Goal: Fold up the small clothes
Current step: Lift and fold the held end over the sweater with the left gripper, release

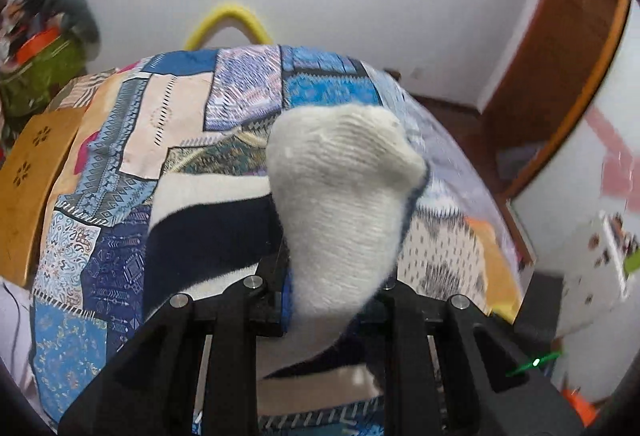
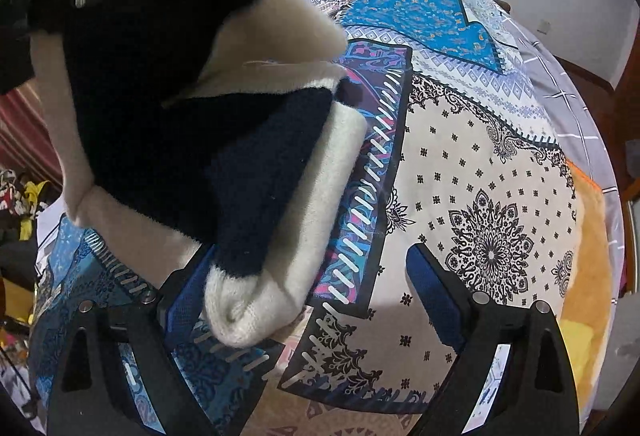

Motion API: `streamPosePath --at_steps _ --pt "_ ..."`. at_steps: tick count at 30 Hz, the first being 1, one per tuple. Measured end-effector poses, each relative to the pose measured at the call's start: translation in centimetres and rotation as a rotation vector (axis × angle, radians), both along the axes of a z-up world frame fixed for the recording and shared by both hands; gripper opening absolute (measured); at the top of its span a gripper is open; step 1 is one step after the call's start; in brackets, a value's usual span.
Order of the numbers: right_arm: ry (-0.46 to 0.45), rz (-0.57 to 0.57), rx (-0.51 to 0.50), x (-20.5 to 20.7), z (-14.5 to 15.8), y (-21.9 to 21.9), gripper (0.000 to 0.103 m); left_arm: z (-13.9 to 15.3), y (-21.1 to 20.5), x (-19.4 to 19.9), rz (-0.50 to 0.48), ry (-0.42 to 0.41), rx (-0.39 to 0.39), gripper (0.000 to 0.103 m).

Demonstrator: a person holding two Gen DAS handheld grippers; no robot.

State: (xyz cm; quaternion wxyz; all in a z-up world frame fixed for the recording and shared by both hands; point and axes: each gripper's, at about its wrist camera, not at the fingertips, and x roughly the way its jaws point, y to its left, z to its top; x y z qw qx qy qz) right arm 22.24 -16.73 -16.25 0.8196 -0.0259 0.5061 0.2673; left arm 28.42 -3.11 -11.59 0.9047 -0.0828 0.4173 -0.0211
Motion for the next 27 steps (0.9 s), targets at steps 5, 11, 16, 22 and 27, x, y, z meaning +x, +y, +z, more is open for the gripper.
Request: streamPosePath --at_steps 5,11,16,22,27 --pt "0.0 -0.003 -0.003 -0.2 0.1 0.0 0.092 -1.9 -1.3 -1.2 -0.062 0.057 0.053 0.021" --pt "-0.005 -0.003 -0.009 -0.6 0.7 -0.2 0.092 -2.3 -2.5 -2.3 -0.123 0.09 0.114 0.022" --pt "-0.029 -0.003 -0.011 -1.4 1.9 -0.9 0.092 -1.9 -2.3 -2.9 -0.154 0.093 0.121 0.023" --pt "-0.046 -0.017 -0.001 -1.8 3.3 -1.9 0.092 -0.1 -2.2 -4.9 -0.19 0.062 0.116 0.023" --pt "-0.071 -0.034 0.028 -2.2 5.3 -2.4 0.092 1.5 -0.7 -6.6 -0.195 0.017 0.067 0.023"
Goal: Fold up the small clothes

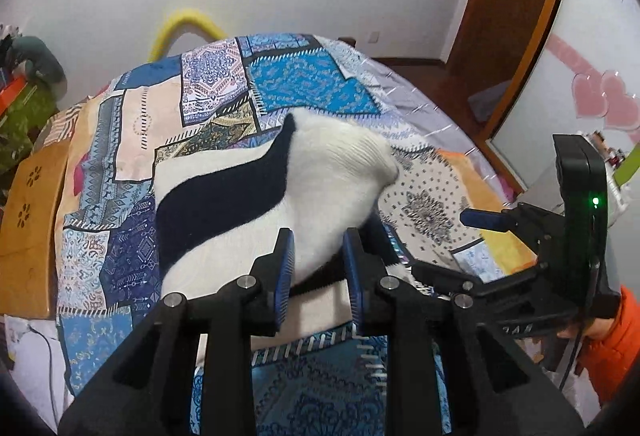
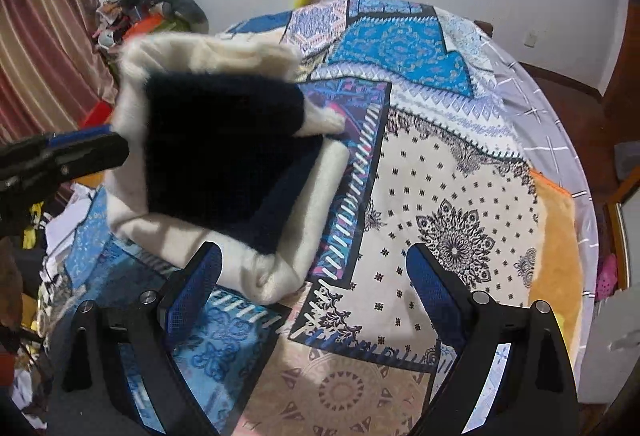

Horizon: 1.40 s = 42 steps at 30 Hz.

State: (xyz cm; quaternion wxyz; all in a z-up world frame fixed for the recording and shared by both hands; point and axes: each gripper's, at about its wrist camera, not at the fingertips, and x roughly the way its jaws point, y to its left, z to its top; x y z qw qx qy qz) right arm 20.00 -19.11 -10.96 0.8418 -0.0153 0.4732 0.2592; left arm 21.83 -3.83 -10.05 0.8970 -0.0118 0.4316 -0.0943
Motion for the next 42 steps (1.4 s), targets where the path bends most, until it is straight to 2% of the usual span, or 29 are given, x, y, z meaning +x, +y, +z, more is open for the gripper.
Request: streamPosePath --at_steps 2,6,10,14,18,21,27,30,33,38,40,42 --pt "-0.013 0.001 0.009 -0.3 0.8 0.1 0.092 0.7 0.7 -0.5 0.01 -0.017 -0.008 0.023" --pt "-0.04 0.013 0.028 -0.8 2.3 0.6 0.092 1.6 2.5 -1.1 0.052 -0.045 0.005 0.037" --pt "-0.047 0.028 0.059 -0.8 3.4 1.5 0.092 1.0 4.9 -1.2 0.099 -0.021 0.012 0.041" --pt "-0.045 0.042 0.082 -0.4 4.1 2.7 0.092 -0.8 7.3 -1.9 0.144 0.025 0.015 0.048" --pt "-0.044 0.05 0.098 0.2 4.4 4.1 0.092 -3.0 8.9 -2.8 0.181 0.045 0.07 0.053" --pt "-0.036 0.047 0.111 0.8 4.2 5.0 0.092 -4.7 9.7 -3.3 0.18 0.079 0.064 0.059" --pt "0.023 0.023 0.132 2.1 2.8 6.4 0.089 -8.2 10.1 -3.2 0.163 0.165 0.04 0.059" --pt "0.038 0.01 0.14 2.3 2.6 6.6 0.081 -9.7 10.3 -2.6 0.166 0.198 0.027 0.059" --pt "0.035 -0.001 0.149 2.3 2.6 6.8 0.07 -10.9 10.6 -2.2 0.18 0.211 0.015 0.06" --pt "0.022 -0.01 0.161 2.4 3.1 6.9 0.035 -11.4 10.8 -2.3 0.185 0.205 0.011 0.063" --pt "0.006 -0.008 0.17 2.2 3.6 6.9 0.026 -11.4 11.1 -2.2 0.197 0.208 -0.015 0.063" --pt "-0.018 -0.001 0.177 1.8 4.0 7.1 0.023 -11.7 11.4 -2.1 0.204 0.217 -0.028 0.065"
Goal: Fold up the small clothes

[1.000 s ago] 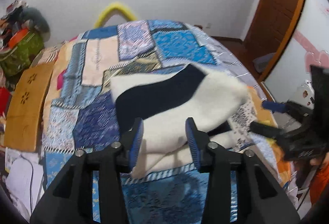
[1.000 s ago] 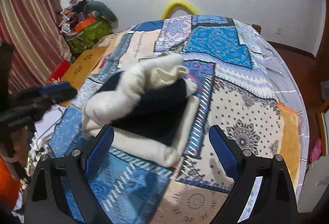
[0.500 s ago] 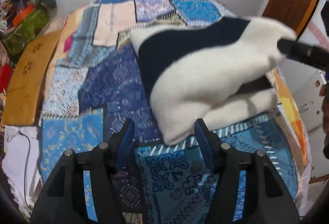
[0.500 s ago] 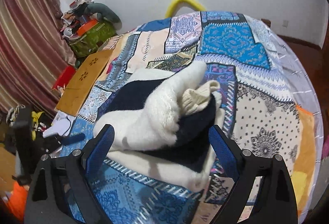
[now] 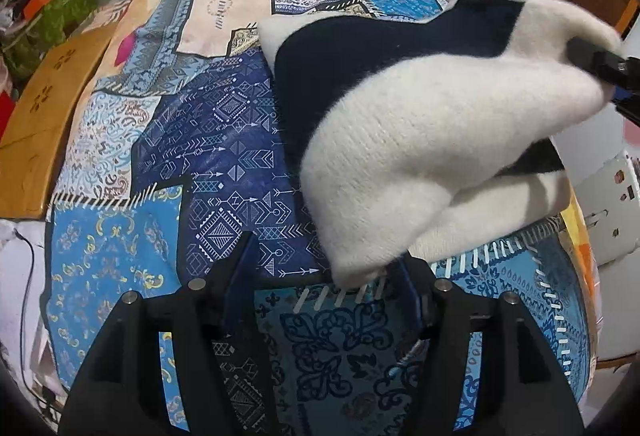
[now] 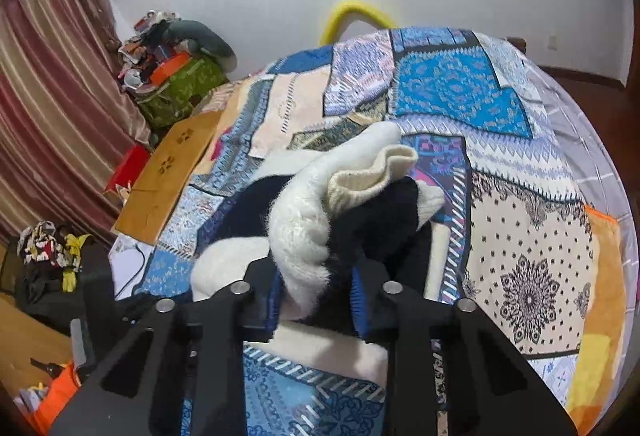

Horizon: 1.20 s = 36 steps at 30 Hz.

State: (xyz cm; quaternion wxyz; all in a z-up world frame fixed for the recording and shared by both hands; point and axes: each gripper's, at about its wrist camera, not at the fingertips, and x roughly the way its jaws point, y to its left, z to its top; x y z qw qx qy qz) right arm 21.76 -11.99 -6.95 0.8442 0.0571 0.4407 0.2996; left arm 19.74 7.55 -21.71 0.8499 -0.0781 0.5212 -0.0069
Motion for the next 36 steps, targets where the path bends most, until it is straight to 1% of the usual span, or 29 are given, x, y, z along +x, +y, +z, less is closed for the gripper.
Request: streamPosePath --at_steps 3,6,8,11,13,15,20,24,29,31,33,36 --pt "-0.04 0.018 0.002 -0.9 0.9 0.6 0.021 -0.5 0.5 0.3 0.018 0.022 -0.016 0.07" --pt "-0.099 0.038 -0.007 -2.1 2.1 1.0 0.02 -0.5 0.8 0.4 0.031 0.022 -0.031 0.07" --pt "-0.121 0.047 -0.012 -2.6 2.4 1.0 0.02 -0.1 0.7 0.1 0.039 0.005 -0.015 0.07" --pt "-0.134 0.047 -0.032 -2.7 2.1 0.6 0.02 1.0 0.5 -0.7 0.058 -0.045 0.02 0.07" --pt "-0.118 0.032 -0.041 -2.5 1.3 -0.1 0.02 1.8 0.4 -1.2 0.072 -0.085 0.044 0.069" --pt "-0.089 0.015 -0.038 -2.2 0.4 -0.9 0.019 2.4 0.5 -1.6 0.089 -0.107 0.063 0.069" --pt "-0.036 -0.01 -0.023 -2.5 -1.4 -2.5 0.019 2.8 1.9 -2.0 0.139 -0.124 0.048 0.069" --pt "-0.006 -0.007 -0.024 -3.4 -2.8 -2.7 0.019 1.8 2.4 -2.2 0.153 -0.096 0.048 0.069" --pt "0.037 -0.037 0.001 -3.9 -4.4 -3.6 0.02 1.5 2.4 -2.5 0.145 -0.078 0.033 0.069" --pt "0.066 -0.049 0.019 -3.9 -5.0 -4.2 0.02 1.5 2.2 -2.4 0.127 -0.067 0.051 0.069" --pt "0.088 -0.051 0.025 -4.0 -5.5 -4.5 0.021 1.5 1.7 -2.5 0.103 -0.054 0.086 0.069" --pt "0.083 -0.044 -0.002 -4.5 -5.4 -4.7 0.024 1.8 1.4 -2.9 0.084 -0.053 0.127 0.069"
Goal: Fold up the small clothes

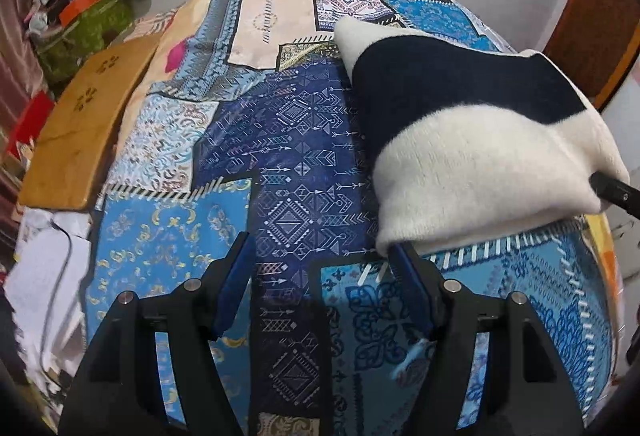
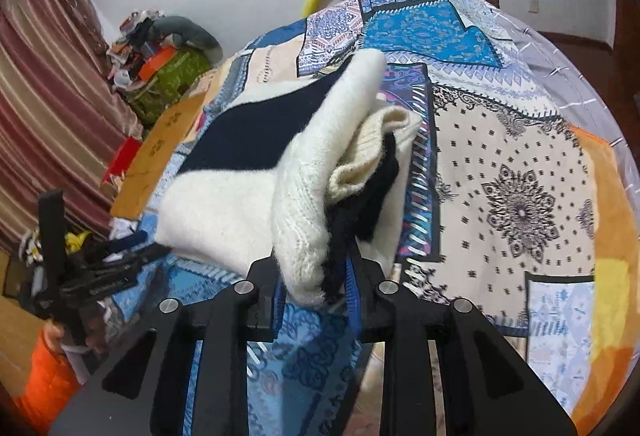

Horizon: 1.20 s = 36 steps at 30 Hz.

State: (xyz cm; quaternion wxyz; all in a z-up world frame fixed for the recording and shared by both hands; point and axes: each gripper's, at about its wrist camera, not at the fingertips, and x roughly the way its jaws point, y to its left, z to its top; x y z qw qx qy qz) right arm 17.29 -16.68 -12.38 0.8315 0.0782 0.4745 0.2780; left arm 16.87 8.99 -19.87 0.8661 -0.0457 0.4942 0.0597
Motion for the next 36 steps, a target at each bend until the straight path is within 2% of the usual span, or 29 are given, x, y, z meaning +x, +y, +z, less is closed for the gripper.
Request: streamPosePath --at_steps 6,12,18,21,23,24,26,28,32,36 --pt "-0.064 0.026 -0.063 -0.8 1.9 -0.7 0.025 1.8 1.3 -1.1 0.031 -0.027 0.061 0.069" --pt "-0.138 0.033 -0.089 -1.0 4.3 -1.2 0.026 5.1 2.6 -1.4 0.048 -0.094 0.066 0.069" --pt "-0.228 0.044 -0.101 -0.4 6.6 -0.5 0.026 8.3 1.4 -0.5 0.005 -0.17 0.067 0.072" --pt "-0.25 0.047 -0.1 0.6 7.1 0.0 0.036 9.3 0.3 0.7 -0.034 -0.197 0.076 0.077" --pt "-0.263 0.039 -0.101 1.1 7.0 0.1 0.052 9.6 -0.3 1.6 -0.054 -0.203 0.076 0.077" --pt "-0.266 0.035 -0.105 1.4 6.9 0.2 0.055 9.6 -0.6 2.3 -0.065 -0.201 0.073 0.077" --pt "-0.259 0.024 -0.11 2.1 6.4 0.4 0.069 9.3 -1.1 3.5 -0.083 -0.189 0.062 0.078" --pt "-0.237 0.022 -0.104 2.9 5.8 0.7 0.074 8.8 -1.6 4.9 -0.099 -0.169 0.052 0.078" --pt "-0.174 0.025 -0.113 4.7 4.0 1.3 0.075 7.1 -2.3 7.5 -0.132 -0.105 -0.004 0.078" --pt "-0.071 0.013 -0.102 6.3 1.6 1.0 0.077 4.9 -2.1 9.4 -0.129 -0.04 -0.062 0.078"
